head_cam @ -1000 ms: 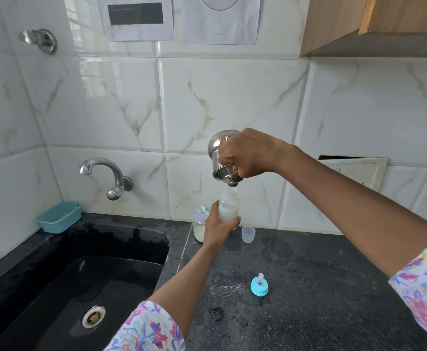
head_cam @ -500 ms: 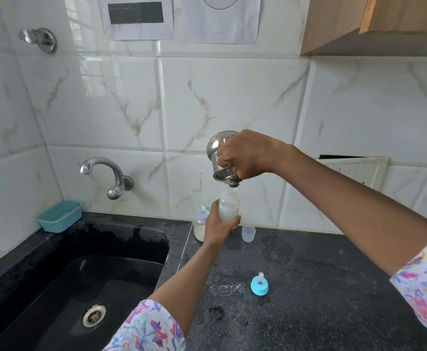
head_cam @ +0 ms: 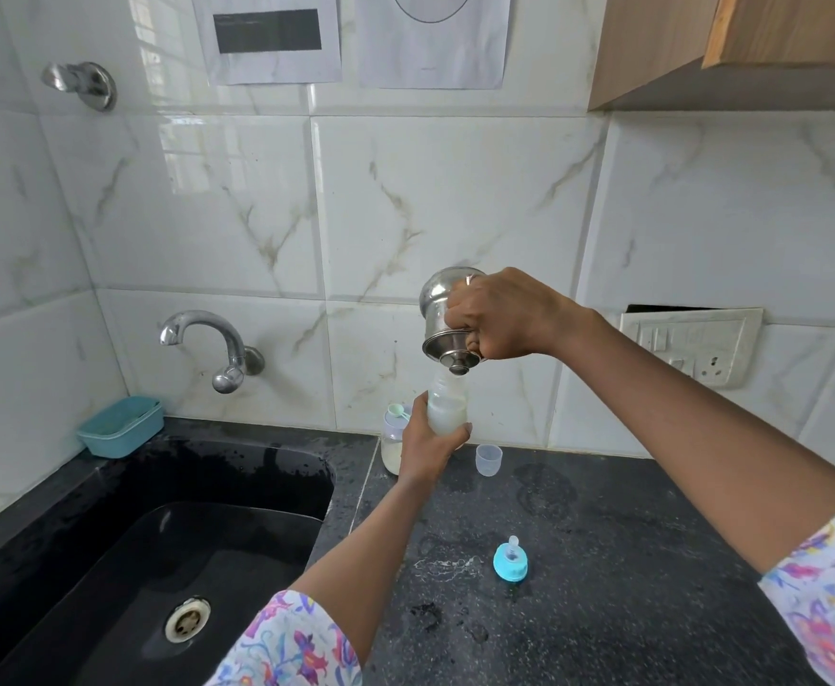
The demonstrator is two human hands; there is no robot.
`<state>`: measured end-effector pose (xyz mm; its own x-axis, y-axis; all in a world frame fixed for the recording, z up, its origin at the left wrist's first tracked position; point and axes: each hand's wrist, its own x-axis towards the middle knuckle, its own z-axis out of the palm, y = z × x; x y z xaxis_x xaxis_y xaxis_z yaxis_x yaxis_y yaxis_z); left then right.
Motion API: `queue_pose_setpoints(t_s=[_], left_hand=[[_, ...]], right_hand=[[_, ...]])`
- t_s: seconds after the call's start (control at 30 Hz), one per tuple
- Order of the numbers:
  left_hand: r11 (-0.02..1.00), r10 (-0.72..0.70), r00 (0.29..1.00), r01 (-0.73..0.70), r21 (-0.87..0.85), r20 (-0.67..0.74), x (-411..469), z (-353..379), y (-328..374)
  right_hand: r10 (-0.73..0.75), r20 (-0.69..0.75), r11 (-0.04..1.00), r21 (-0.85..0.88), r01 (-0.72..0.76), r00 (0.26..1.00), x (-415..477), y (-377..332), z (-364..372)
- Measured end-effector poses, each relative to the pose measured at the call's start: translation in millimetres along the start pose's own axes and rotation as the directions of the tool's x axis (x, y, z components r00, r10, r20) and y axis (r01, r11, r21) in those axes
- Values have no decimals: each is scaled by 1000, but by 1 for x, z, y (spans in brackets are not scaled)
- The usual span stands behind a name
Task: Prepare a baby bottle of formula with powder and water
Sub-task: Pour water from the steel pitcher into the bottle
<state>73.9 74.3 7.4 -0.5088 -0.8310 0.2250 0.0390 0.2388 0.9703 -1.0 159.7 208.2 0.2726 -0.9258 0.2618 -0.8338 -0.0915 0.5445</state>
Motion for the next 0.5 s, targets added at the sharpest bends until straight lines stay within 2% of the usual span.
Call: queue_pose_setpoints(t_s=[0.3, 0.5], left_hand=[[1000, -2, 1000, 2, 14, 3, -2, 2, 3], [1000, -11, 1000, 11, 20, 12, -5, 3, 4]], right_hand=[[-101, -171, 994, 14, 105, 980, -4, 5, 16], [-78, -227, 993, 66, 95, 971, -5, 7, 26]])
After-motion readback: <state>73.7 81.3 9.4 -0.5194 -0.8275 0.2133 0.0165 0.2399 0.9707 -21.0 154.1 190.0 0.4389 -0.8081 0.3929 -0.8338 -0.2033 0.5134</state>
